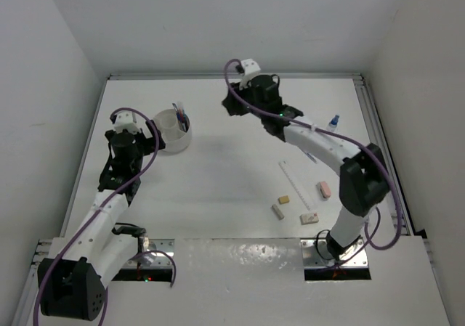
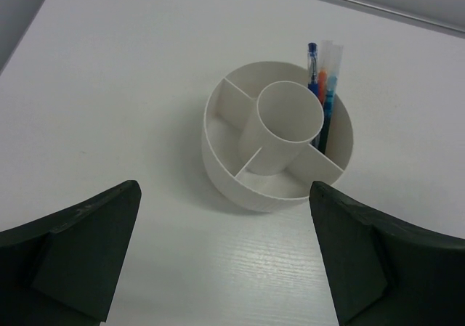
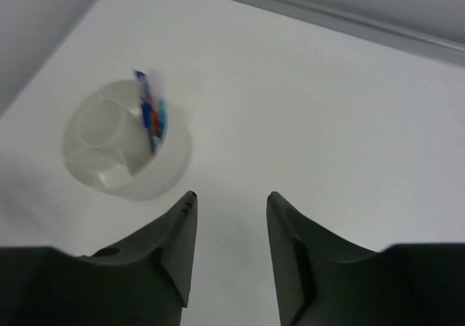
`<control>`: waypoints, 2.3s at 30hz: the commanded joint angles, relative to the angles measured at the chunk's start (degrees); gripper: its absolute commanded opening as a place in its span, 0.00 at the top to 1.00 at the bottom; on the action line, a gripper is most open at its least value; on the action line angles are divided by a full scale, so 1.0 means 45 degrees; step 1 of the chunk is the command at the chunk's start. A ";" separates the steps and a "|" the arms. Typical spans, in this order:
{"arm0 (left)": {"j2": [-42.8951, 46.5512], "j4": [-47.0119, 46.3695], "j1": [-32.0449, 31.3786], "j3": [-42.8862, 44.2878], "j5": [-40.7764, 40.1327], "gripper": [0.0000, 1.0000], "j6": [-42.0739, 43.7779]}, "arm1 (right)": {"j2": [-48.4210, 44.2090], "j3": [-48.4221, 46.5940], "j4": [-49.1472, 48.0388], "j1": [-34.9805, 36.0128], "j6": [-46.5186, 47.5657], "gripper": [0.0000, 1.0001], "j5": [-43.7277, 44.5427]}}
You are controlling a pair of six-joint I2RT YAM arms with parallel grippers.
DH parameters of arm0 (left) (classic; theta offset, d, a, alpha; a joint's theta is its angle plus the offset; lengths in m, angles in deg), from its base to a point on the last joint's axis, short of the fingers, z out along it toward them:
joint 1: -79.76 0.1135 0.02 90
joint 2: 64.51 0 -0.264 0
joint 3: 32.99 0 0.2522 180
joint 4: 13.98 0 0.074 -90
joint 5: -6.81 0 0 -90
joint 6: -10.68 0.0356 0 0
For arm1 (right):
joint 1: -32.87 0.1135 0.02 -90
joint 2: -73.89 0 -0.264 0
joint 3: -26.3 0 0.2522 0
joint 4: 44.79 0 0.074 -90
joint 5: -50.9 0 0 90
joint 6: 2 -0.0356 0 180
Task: Sort the stationery into containers
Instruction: Place the pen in the storage box, then pick up the pen from the center of the board.
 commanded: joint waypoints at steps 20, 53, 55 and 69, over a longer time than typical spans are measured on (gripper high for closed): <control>-0.0134 -0.0802 0.0100 0.0310 0.3205 0.00 0.0441 | 0.1655 -0.1276 1.2741 -0.4386 0.4225 0.47 0.4181; -0.0134 -0.0665 0.0119 0.0624 0.3361 0.00 0.0577 | 0.3531 0.0072 0.9536 -0.6146 0.6102 0.86 -0.0179; -0.0095 -0.0684 0.0100 0.0624 0.3342 0.00 0.0597 | 0.3551 0.0053 0.9576 -0.6126 0.6063 0.87 -0.0335; -0.0114 -0.0762 0.0100 0.0487 0.5311 0.02 0.0967 | 0.0409 0.1458 0.5988 -0.5873 0.2804 1.00 -0.0257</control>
